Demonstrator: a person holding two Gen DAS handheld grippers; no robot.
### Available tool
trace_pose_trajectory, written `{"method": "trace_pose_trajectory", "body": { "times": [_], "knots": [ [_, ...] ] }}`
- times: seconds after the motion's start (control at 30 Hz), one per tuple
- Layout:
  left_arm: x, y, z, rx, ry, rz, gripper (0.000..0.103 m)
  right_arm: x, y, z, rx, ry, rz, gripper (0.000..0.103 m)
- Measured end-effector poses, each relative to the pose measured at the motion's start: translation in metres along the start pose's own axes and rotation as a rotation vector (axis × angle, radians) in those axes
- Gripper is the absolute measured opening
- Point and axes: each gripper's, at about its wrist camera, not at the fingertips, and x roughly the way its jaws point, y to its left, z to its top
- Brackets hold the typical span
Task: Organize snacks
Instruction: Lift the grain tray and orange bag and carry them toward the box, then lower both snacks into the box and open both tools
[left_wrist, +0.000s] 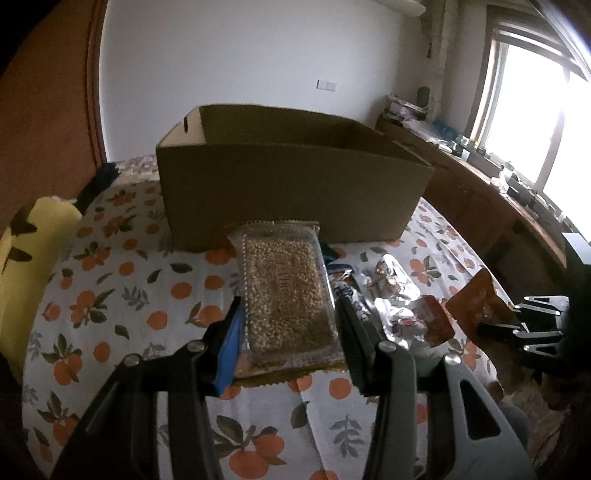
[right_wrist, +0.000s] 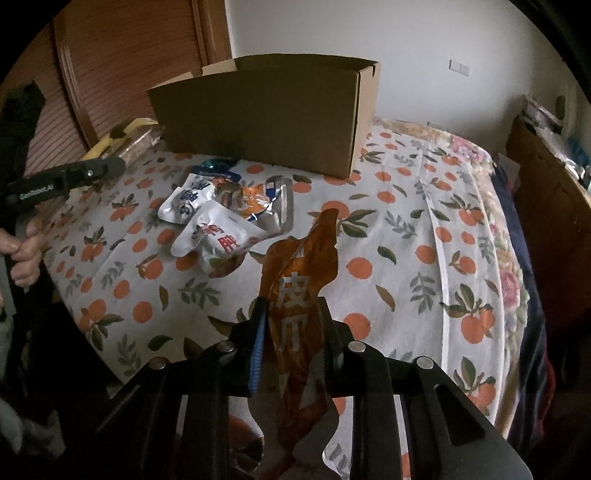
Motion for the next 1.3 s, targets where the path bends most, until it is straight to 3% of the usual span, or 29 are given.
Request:
{"method": "trace_pose_trajectory", "body": {
  "times": [0.57, 1.3],
  "knots": [
    [-0.020, -0.016, 0.036, 0.062, -0.064, -0.030, 0.047, -0.025, -0.006, 0.047, -0.008, -0.095, 0.013, 0.022],
    [-0.003, 0.012, 0.151, 0.140, -0.158, -0.026, 0.047, -0.020, 0.015, 0.200, -0.065, -0.300, 0.128, 0.022]
  ]
}}
